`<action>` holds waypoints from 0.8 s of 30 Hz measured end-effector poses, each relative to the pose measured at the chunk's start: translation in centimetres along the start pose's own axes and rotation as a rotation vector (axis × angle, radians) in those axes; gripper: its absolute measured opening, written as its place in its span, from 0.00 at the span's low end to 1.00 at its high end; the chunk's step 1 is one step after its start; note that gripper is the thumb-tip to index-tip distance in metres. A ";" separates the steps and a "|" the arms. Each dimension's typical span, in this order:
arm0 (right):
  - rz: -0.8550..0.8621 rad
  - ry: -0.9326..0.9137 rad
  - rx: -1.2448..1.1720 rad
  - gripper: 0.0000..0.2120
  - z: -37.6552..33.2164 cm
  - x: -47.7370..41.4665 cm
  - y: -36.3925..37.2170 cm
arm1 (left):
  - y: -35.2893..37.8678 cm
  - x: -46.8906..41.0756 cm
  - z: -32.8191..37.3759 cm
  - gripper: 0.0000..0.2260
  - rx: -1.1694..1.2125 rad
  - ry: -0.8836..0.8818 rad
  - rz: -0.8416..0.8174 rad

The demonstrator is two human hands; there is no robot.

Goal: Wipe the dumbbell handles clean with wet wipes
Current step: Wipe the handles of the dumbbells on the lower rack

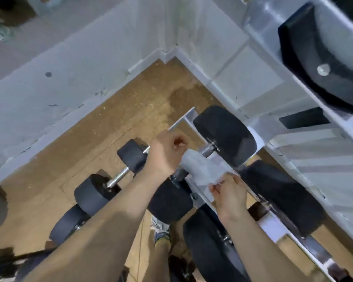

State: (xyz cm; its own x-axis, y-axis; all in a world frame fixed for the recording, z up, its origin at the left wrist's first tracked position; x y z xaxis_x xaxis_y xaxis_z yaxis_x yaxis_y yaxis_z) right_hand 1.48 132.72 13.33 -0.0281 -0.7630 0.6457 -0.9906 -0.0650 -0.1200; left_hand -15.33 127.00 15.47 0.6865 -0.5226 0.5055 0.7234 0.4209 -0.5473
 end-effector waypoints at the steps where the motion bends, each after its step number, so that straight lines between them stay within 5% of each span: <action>1: 0.014 0.022 -0.052 0.10 0.0 -0.5 0.3 | 0.6 -0.6 0.0 0.05 -0.022 -0.013 0.036; 4: 0.009 0.027 0.015 0.10 -0.2 -1.3 0.6 | 1.9 -1.0 -0.4 0.12 -0.175 -0.094 0.066; 7: -0.071 -0.022 0.172 0.17 0.2 -0.6 1.7 | 3.8 0.0 0.1 0.09 -0.419 -0.189 -0.195; 12: -0.228 -0.076 0.129 0.06 -0.7 -0.5 4.9 | 3.2 0.6 0.0 0.03 -0.551 -0.007 -0.215; 14: -0.185 -0.084 0.169 0.04 -0.5 -1.4 5.9 | 1.9 1.9 -1.3 0.05 -0.638 0.121 -0.142; 16: -0.197 -0.100 0.221 0.12 0.5 -1.6 6.3 | 0.6 3.9 -3.3 0.10 -0.671 0.163 0.054; 19: -0.305 -0.132 0.358 0.21 2.4 -1.2 6.1 | 0.5 6.6 -6.0 0.19 -0.523 -0.037 0.177; 24: -0.536 -0.137 0.548 0.16 4.6 -0.3 4.9 | 2.9 7.5 -7.1 0.21 -0.426 -0.075 0.331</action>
State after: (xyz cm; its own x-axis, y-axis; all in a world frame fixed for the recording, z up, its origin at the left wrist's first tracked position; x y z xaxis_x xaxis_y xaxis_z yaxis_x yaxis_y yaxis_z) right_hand -2.78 129.64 9.07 0.4881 -0.6083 0.6259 -0.6561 -0.7286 -0.1964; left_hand -8.57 119.03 12.92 0.8870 -0.3527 0.2981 0.3851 0.2083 -0.8991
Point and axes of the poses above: each hand's wrist, its own x-axis away from the middle knuckle, its own y-axis out of the palm, z = x × y, the point moved 1 cm from there along -x, towards the middle knuckle, and after that the axes turned 15 degrees about -y, right-handed, at the moved point
